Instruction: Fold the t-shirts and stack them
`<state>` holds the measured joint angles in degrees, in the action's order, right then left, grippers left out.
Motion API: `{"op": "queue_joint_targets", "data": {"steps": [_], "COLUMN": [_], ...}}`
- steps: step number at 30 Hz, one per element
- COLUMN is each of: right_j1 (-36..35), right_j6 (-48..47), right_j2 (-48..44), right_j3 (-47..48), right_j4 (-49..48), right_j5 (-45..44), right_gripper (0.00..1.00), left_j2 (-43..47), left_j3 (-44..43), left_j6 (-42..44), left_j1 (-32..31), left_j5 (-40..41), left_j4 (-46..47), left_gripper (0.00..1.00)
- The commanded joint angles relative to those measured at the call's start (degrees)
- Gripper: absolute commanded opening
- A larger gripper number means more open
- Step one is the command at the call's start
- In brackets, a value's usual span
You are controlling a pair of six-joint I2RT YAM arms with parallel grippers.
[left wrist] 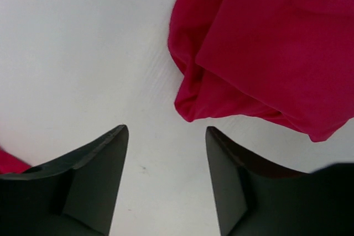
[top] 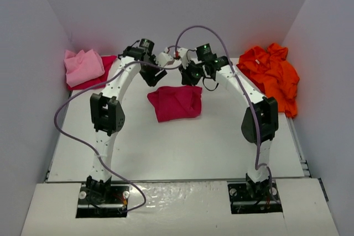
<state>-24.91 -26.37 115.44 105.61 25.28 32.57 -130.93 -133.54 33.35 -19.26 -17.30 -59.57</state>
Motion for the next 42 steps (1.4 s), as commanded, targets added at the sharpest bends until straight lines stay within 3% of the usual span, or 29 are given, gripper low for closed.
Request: {"op": "queue_joint_targets", "data": {"steps": [1, 5, 11, 20, 27, 34, 37, 38, 42], "right_j1": [0.8, 0.6, -0.7, 3.5, 4.1, 3.5, 4.3, 4.9, 6.4], "right_j6": [2.0, 1.1, 0.6, -0.4, 0.1, 1.6, 2.0, 2.4, 3.5], "right_j2": [5.6, 10.0, 11.7, 17.3, 8.3, -2.9, -5.8, -7.2, -10.2], "right_j3": [1.0, -0.3, -2.6, -0.2, -0.8, -8.6, -11.4, -12.1, -11.3], "right_j4": [1.0, 0.8, -5.1, -5.7, -6.1, -2.2, -2.1, -2.1, 0.0], "right_j5": [-3.1, -12.2, -39.8, -52.0, -47.4, -40.8, -40.8, -40.2, -34.4], "right_gripper": [0.00, 0.00, 0.00, 0.00, 0.00, 0.00, 0.00, 0.00, 0.00], "left_j2": [5.7, 6.6, 8.4, 10.2, 15.6, 17.7, 18.7, 19.2, 18.5], "left_j3": [0.9, 3.9, 7.1, 11.0, 15.0, 14.9, 15.9, 15.9, 15.0], "left_j6": [-2.5, -3.4, -3.8, -4.7, -6.3, -8.2, -10.3, -10.8, -13.9], "left_j1": [0.5, 2.2, 2.6, 2.6, 2.6, 2.5, 2.5, 2.4, 2.2], "left_j5": [-6.3, -8.9, -10.1, -10.7, -12.6, -18.8, -20.8, -21.8, -26.0], "left_j4": [2.8, 3.9, 5.5, 5.8, 8.5, 8.5, 9.8, 9.8, 9.8], "left_gripper": [0.48, 0.39, 0.37, 0.35, 0.30, 0.20, 0.24, 0.36, 0.36]}}
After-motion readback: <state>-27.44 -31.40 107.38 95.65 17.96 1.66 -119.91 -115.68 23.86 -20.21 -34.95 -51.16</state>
